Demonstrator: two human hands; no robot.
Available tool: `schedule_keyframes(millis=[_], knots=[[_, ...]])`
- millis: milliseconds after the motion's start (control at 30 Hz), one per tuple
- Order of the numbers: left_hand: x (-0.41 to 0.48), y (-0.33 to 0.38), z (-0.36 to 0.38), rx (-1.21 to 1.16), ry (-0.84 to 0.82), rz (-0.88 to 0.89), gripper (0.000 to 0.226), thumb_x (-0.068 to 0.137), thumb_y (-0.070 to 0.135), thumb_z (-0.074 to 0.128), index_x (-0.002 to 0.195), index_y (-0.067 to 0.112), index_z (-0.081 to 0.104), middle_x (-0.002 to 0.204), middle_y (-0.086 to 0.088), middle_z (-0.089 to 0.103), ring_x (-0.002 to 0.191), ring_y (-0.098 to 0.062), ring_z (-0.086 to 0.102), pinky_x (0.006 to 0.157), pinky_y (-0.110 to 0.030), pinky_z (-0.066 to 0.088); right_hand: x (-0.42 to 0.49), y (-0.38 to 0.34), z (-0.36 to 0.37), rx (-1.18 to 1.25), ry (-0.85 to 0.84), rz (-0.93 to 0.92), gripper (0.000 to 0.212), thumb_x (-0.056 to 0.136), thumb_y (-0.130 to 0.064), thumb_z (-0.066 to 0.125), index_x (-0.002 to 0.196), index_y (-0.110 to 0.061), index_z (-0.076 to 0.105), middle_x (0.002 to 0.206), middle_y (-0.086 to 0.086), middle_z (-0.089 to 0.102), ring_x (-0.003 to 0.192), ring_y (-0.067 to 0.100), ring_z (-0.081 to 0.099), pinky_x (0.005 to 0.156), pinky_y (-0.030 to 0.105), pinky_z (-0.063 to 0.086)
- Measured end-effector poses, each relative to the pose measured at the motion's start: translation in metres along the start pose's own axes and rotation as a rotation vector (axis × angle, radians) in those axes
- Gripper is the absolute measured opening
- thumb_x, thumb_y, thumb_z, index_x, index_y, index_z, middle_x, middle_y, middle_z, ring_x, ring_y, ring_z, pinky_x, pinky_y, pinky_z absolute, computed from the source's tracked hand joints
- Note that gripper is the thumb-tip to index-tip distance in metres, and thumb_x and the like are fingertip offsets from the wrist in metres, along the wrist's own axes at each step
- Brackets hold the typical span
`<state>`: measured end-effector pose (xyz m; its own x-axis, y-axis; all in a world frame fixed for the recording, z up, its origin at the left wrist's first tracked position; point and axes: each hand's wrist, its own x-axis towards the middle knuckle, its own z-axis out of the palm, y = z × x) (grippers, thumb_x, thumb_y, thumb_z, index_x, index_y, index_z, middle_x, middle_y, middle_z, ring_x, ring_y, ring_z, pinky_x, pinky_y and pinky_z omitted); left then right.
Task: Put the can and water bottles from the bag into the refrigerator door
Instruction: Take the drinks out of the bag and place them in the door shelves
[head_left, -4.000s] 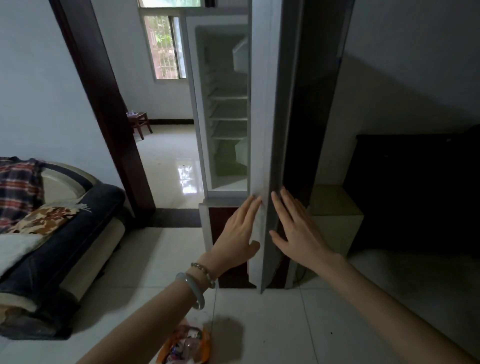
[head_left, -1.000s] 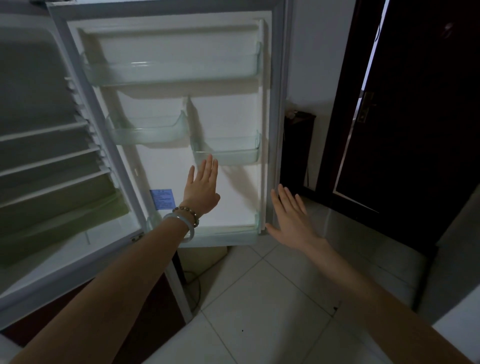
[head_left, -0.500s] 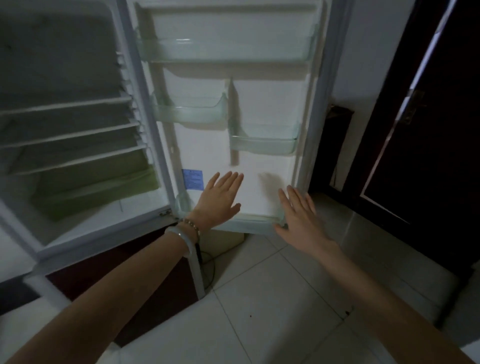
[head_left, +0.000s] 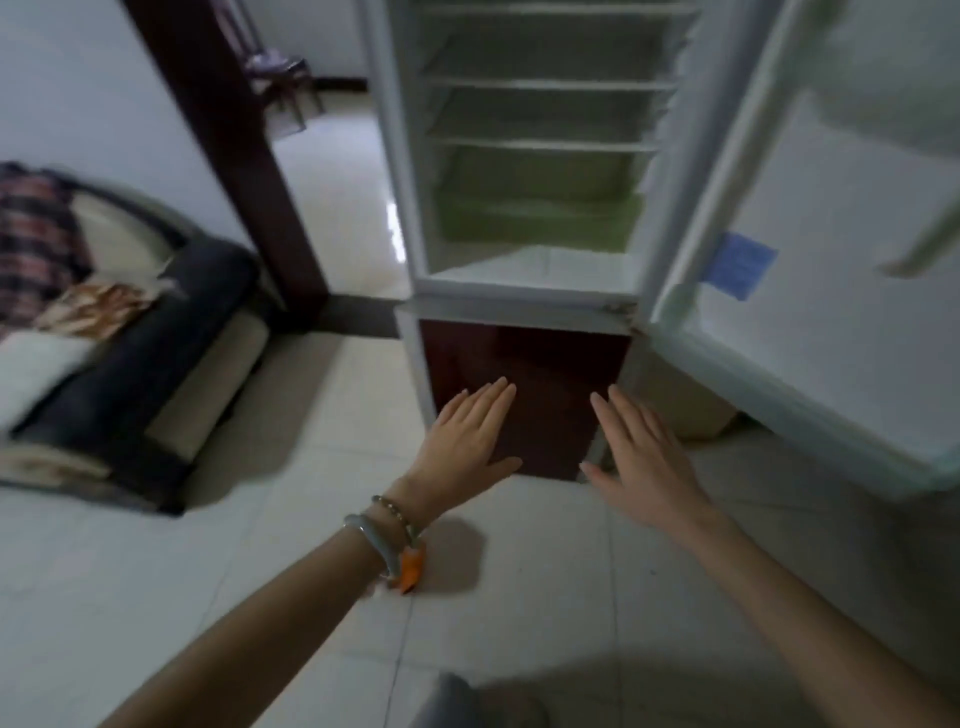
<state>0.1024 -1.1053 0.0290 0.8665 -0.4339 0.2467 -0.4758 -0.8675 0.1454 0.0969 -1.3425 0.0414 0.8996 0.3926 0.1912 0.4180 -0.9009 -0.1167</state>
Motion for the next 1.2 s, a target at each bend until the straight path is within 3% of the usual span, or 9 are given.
schedule_keyframes(millis=[100,300,433,600,833,1200], knots=[[-0.046,-0.046,0.003,0.049,-0.048,-0.135,0.085,0.077,0.048,0.064,0.141,0.004,0.030,0.145,-0.015,0.038,0.131,-0.029,0.039,0.108,-0.042,0.029,0.036,-0.050,0.028,0.035,-0.082,-0.121,0.079,0.070,-0.036,0.073,0.134,-0.001,0.041,0.134,0.025,0.048,0.121,0.039,0.049,0.099,0.053,0.038],[-0.124,-0.124,0.017,0.067,-0.112,-0.399,0.081,0.080,0.045,0.062,0.142,0.006,0.027,0.147,-0.015,0.034,0.134,-0.028,0.035,0.111,-0.039,0.019,0.095,-0.145,0.087,0.099,-0.213,-0.311,0.079,0.073,-0.033,0.073,0.136,0.001,0.038,0.138,0.026,0.043,0.128,0.038,0.041,0.105,0.049,0.031],[-0.166,-0.171,0.038,0.008,-0.191,-0.530,0.079,0.085,0.044,0.057,0.145,0.009,0.020,0.152,-0.013,0.025,0.138,-0.026,0.025,0.114,-0.041,0.017,0.121,-0.186,0.139,0.159,-0.311,-0.353,0.078,0.078,-0.035,0.067,0.139,-0.001,0.032,0.143,0.024,0.036,0.132,0.037,0.034,0.109,0.048,0.026],[-0.214,-0.214,0.085,-0.046,-0.310,-0.682,0.079,0.085,0.046,0.056,0.144,0.008,0.022,0.151,-0.013,0.027,0.137,-0.027,0.027,0.113,-0.042,0.021,0.136,-0.213,0.210,0.186,-0.457,-0.396,0.075,0.084,-0.036,0.059,0.142,-0.003,0.024,0.148,0.022,0.028,0.137,0.034,0.025,0.112,0.043,0.019],[-0.256,-0.246,0.176,-0.108,-0.478,-0.770,0.082,0.082,0.046,0.061,0.144,0.007,0.023,0.149,-0.014,0.031,0.135,-0.028,0.031,0.111,-0.041,0.024,0.144,-0.223,0.317,0.218,-0.663,-0.429,0.076,0.083,-0.039,0.058,0.142,-0.004,0.025,0.147,0.018,0.031,0.137,0.031,0.026,0.111,0.045,0.027],[-0.289,-0.333,0.411,-0.188,-0.470,-0.737,0.074,0.081,0.034,0.066,0.141,0.008,0.031,0.143,-0.014,0.041,0.128,-0.029,0.041,0.107,-0.039,0.031,0.164,-0.222,0.570,0.253,-0.778,-0.531,0.069,0.090,-0.034,0.052,0.145,-0.007,0.019,0.152,0.011,0.023,0.139,0.024,0.019,0.112,0.036,0.019]])
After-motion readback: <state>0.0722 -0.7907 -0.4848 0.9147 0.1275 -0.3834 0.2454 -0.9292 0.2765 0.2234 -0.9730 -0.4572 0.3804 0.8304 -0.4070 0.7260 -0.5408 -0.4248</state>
